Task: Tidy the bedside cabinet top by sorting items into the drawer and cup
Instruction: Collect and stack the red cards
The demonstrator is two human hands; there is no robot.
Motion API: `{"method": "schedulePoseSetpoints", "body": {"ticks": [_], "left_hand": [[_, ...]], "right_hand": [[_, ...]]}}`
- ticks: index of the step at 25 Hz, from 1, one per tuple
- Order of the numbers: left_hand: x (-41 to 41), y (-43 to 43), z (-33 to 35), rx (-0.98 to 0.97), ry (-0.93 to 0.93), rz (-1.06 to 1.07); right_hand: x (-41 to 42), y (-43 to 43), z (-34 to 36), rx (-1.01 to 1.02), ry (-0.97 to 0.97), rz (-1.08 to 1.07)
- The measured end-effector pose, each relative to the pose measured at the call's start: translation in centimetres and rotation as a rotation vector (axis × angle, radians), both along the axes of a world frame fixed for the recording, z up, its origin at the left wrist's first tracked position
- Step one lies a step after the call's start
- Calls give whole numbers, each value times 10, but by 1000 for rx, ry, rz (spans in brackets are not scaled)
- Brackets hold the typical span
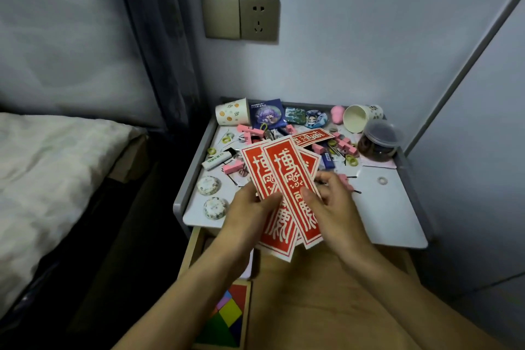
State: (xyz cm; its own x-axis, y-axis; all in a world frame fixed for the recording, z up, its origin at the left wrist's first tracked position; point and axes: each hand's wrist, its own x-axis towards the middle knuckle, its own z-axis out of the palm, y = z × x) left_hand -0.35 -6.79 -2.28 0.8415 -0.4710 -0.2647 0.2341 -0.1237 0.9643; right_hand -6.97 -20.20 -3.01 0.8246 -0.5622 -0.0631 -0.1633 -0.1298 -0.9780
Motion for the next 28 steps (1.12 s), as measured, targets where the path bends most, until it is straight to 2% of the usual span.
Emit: {"method": "schedulePoseSetpoints", "body": {"ticks": [4,6,8,9,10,12,13,16,19,23,25,26,28], "left_hand": [[6,6,1,21,-35,-71],[9,8,4,31,-26,17],[17,14,9,-73,78,122],[23,19,13,-139,146,184],[30,23,17,-192,203,245],[43,33,21,-284,295,344],[47,37,23,-324,333,371],[53,40,27,-423,440,390],[57,37,32,-501,531,391],[59,34,35,-534,569,364],[58,33,35,-519,564,337],[58,33,34,-509,565,320],[56,31,31,-476,578,272]], "right_hand": [[-1,17,0,-172,8,125],[5,23,1,-145,15,165],[19,22,10,-108,2,207],[32,15,16,-192,10,201],[49,2,21,-374,49,179],[89,-27,30,-838,247,210],[107,-39,33,-993,371,268],[146,-60,26,-1164,624,446],[159,-65,11,-1319,692,497],[152,-65,12,-1563,575,414],[143,-69,24,-1596,390,346],[135,-69,33,-1545,242,297],[109,-63,50,-1277,-69,210]]}}
